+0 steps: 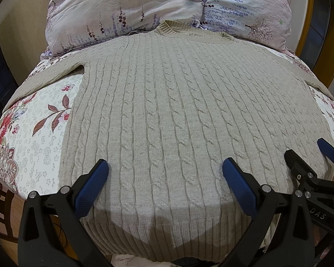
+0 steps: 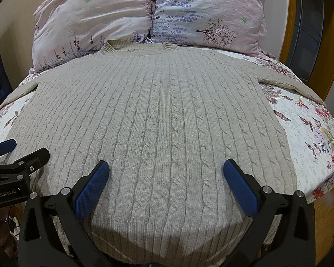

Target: Fold small clothes

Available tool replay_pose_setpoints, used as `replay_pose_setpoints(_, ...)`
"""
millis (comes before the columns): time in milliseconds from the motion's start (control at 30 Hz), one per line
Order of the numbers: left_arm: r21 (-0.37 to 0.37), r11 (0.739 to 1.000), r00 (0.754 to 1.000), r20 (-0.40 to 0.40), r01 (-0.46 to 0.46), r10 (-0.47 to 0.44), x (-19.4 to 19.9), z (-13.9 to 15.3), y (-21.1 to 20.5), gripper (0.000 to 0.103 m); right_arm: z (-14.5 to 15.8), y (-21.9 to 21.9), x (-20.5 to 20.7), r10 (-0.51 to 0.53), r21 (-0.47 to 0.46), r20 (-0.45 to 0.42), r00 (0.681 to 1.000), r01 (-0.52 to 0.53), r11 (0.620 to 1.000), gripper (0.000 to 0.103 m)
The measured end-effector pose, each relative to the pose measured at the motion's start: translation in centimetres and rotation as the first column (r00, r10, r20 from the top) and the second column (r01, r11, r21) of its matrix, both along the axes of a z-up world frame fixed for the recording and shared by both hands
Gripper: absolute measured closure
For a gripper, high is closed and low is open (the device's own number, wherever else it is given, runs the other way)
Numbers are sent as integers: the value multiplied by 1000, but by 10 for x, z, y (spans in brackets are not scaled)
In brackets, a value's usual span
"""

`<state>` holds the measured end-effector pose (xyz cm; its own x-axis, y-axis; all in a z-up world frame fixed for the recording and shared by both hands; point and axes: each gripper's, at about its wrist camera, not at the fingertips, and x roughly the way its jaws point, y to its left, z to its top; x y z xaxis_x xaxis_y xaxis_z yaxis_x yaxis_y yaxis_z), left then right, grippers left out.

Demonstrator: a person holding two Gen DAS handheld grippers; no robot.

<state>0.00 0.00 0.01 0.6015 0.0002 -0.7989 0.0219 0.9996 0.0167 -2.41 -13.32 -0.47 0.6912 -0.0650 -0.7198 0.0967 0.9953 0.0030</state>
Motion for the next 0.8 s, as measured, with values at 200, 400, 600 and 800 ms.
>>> replay_pose_setpoints(200,0,1000,1000,0,0,0,0,0,0,2,0,0,0,0,0,0,1000,0,1000,1)
replay_pose_setpoints(400,0,1000,1000,0,0,0,0,0,0,2,1,2,0,0,0,0,1000,0,1000,1)
replay_pose_setpoints(600,0,1000,1000,-4,1,-1,0,0,0,2,2,2,1,12,-1,8,1000,-12,1000,1)
replay_pose_setpoints(800,2,1000,1000,-22,13,-13,2,0,-2,2,1,0,5,60,-2,24,998,-60,998,1)
